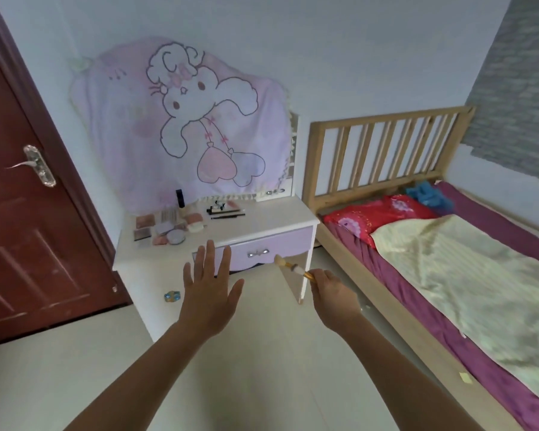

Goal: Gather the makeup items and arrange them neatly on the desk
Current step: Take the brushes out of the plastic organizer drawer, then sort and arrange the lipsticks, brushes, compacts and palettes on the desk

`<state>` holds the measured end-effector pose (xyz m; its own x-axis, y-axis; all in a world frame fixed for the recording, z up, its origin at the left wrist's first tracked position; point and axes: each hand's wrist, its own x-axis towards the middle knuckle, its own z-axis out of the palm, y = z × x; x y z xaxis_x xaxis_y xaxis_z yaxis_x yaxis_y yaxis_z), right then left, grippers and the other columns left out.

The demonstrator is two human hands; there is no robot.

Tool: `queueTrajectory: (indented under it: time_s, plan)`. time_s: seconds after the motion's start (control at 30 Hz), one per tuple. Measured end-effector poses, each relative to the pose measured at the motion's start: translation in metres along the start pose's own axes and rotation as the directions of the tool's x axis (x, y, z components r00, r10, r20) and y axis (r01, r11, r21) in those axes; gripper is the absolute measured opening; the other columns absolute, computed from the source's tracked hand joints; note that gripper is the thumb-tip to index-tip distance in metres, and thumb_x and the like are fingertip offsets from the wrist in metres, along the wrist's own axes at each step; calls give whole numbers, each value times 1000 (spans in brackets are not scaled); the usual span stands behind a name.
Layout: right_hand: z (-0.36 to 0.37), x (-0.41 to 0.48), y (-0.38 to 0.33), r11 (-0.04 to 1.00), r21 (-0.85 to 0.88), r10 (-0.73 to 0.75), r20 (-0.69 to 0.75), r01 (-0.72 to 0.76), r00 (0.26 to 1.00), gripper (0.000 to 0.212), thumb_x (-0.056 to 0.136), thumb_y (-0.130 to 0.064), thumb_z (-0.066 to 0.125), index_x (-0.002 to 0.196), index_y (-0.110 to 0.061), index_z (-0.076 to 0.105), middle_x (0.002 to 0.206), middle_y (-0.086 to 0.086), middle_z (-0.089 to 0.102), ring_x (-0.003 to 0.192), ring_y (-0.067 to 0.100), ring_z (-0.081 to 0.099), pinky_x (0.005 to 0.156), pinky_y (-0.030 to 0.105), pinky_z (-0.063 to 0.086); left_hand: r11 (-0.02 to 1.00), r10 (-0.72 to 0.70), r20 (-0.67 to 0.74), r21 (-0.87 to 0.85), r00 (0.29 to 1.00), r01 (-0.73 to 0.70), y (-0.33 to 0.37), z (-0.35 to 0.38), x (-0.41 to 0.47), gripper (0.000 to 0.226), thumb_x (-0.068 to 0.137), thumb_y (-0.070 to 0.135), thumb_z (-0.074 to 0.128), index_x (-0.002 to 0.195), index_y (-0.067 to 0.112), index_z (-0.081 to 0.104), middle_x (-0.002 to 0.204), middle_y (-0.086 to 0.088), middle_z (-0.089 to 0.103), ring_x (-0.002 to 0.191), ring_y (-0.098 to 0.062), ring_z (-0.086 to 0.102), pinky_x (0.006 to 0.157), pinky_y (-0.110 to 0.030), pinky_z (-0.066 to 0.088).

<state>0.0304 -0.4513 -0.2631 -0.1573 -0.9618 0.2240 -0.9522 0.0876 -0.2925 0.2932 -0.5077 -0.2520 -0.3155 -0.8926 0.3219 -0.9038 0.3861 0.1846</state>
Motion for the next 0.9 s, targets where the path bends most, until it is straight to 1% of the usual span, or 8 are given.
queueTrajectory:
  time_s: [0.1,0.17,0.37,0.47,0.53,0.63,0.73,0.9]
  plan:
    - [13,64,0,1000,4,20,-4,-20,1000,25,104,-29,38,119,-16,54,100,2,59,82,27,61,61,33,41,998,39,32,44,999,-40,-25,16,63,71,96,55,25,156,17,20,163,-16,7,149,-36,12,114,-59,20]
    - [27,101,4,999,6,43,15,-43,999,24,104,-28,39,120,-17,53,101,2,59,83,27,61,61,32,38,998,42,73,51,996,-46,-40,35,96,71,96,56,23,155,16,21,163,-17,8,149,-37,13,113,-60,21]
    - [99,223,30,997,19,70,153,-74,986,25,104,-28,35,120,-21,53,99,-3,58,89,22,62,69,34,45,996,-27,204,90,979,8,-82,115,190,75,95,63,13,157,21,12,164,-13,0,151,-32,3,116,-57,12]
    - [135,293,40,998,35,41,214,-50,976,24,105,-28,32,117,-22,51,92,-6,52,81,19,57,68,32,45,990,-79,261,136,962,45,-108,152,246,76,93,66,6,157,25,1,163,-9,-11,150,-28,-7,117,-54,3]
    - [155,341,41,998,48,21,254,-35,967,24,105,-26,31,115,-19,52,89,-8,50,80,18,56,68,30,45,981,-124,296,183,947,71,-126,167,283,77,93,67,2,157,24,5,163,-11,-5,150,-31,0,118,-58,9]
    - [175,413,34,996,84,-35,308,9,951,23,105,-26,33,113,-17,52,87,-7,49,80,18,57,69,29,45,968,-197,346,219,918,125,-148,180,332,78,95,66,5,156,20,18,162,-15,14,149,-34,13,113,-61,23]
    - [195,485,16,990,130,-94,354,51,930,20,104,-25,36,112,-16,52,86,-4,50,74,17,50,69,31,44,958,-250,346,225,904,179,-172,189,375,81,94,69,8,154,17,25,160,-18,21,147,-36,19,111,-60,27]
    - [244,555,-22,970,242,-123,486,2,865,21,102,-20,38,111,-12,54,87,1,55,77,21,51,67,31,38,944,-317,352,211,881,255,-220,211,401,87,88,74,3,157,20,5,163,-13,-6,150,-35,-3,117,-57,12]
